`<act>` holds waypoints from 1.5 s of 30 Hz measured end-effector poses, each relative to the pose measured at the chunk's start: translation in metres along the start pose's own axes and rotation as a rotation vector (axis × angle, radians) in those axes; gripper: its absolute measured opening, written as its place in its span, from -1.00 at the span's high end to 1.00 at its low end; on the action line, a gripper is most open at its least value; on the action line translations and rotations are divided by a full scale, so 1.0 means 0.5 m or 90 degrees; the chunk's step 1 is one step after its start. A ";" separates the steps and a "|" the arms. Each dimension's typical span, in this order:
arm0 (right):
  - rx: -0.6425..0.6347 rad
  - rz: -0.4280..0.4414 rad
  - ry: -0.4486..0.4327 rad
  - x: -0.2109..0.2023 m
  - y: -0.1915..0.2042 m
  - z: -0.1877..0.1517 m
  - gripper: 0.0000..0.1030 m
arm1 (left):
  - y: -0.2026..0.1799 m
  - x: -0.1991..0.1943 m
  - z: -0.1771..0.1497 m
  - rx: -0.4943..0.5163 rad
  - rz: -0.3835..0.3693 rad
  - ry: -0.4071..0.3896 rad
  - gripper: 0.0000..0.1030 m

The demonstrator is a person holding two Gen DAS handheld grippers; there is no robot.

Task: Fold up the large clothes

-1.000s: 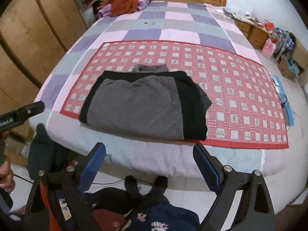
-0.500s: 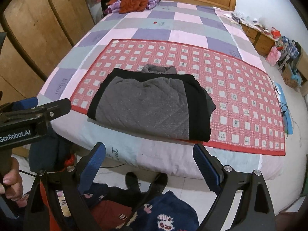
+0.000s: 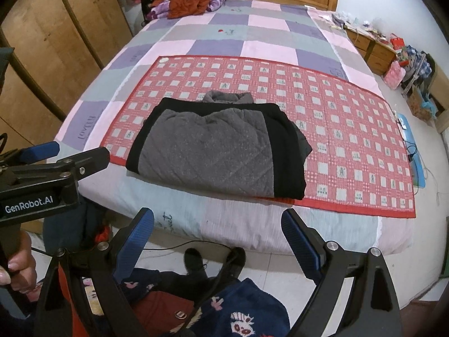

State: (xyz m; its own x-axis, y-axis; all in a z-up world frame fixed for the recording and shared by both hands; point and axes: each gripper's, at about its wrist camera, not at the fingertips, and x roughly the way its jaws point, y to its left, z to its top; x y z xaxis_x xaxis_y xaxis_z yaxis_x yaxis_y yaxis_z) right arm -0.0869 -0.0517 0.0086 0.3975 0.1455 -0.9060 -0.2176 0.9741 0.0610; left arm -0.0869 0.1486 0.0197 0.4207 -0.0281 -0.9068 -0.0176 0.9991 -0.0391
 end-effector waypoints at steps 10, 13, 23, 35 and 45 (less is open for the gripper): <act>0.006 -0.001 -0.002 -0.007 0.002 -0.007 -0.83 | -0.002 -0.002 -0.001 0.007 0.002 -0.006 -1.00; 0.009 -0.002 -0.002 -0.006 0.007 -0.005 -0.83 | -0.001 -0.003 -0.002 0.016 0.004 -0.007 -1.00; 0.010 -0.001 -0.005 -0.010 0.013 0.002 -0.83 | -0.004 -0.005 0.001 0.019 0.004 -0.009 -1.00; 0.011 -0.001 -0.006 -0.009 0.012 0.003 -0.83 | -0.023 -0.003 0.009 0.025 0.001 -0.009 -1.00; 0.011 -0.001 -0.005 -0.011 0.011 0.007 -0.83 | -0.031 -0.003 0.011 0.025 0.000 -0.007 -1.00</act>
State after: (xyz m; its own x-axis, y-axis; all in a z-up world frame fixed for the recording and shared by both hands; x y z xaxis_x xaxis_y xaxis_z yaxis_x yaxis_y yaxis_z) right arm -0.0871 -0.0465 0.0152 0.4050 0.1453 -0.9027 -0.2014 0.9772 0.0670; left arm -0.0822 0.1332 0.0238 0.4307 -0.0274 -0.9021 0.0177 0.9996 -0.0219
